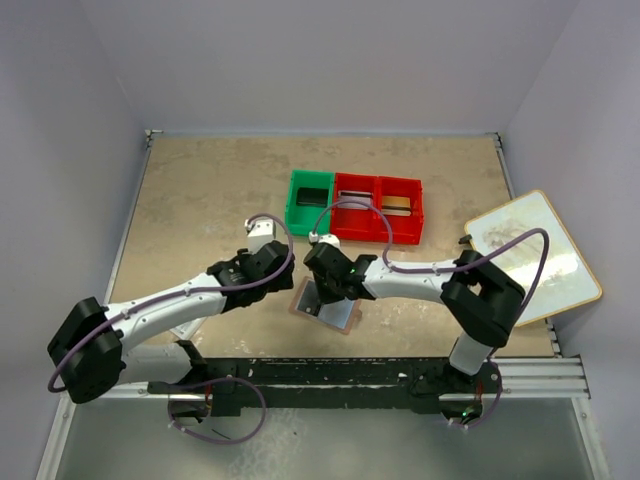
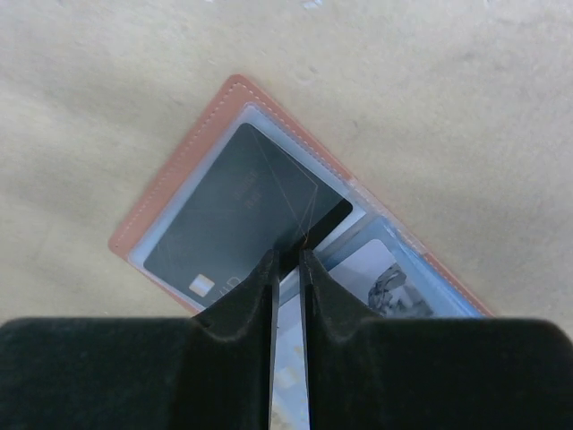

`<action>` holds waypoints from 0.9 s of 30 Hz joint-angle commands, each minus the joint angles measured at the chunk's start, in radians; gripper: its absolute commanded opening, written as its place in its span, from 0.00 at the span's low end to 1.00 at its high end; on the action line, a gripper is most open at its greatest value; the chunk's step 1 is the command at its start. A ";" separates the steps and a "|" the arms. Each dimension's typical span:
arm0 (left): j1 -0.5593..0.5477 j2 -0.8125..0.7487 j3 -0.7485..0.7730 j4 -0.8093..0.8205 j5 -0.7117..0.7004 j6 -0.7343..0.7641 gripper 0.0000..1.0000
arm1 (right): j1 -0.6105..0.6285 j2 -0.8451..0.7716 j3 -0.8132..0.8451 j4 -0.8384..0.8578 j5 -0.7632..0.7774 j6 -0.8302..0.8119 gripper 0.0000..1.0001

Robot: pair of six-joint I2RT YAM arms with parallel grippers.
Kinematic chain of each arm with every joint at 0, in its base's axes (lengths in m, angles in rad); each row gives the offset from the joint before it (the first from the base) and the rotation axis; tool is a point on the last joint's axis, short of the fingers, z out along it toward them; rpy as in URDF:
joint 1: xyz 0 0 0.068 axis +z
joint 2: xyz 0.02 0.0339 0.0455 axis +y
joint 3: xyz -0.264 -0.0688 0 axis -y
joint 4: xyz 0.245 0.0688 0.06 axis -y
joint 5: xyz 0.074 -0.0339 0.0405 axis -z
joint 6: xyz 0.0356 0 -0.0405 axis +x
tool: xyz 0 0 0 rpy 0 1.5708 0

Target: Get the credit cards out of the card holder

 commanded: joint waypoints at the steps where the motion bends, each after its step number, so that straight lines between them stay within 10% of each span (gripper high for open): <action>1: 0.004 0.009 0.017 0.090 0.073 0.042 0.63 | 0.005 -0.049 -0.051 -0.058 0.049 -0.011 0.18; 27: -0.036 0.132 0.062 0.286 0.403 0.216 0.46 | -0.001 -0.207 -0.303 0.212 -0.054 0.323 0.26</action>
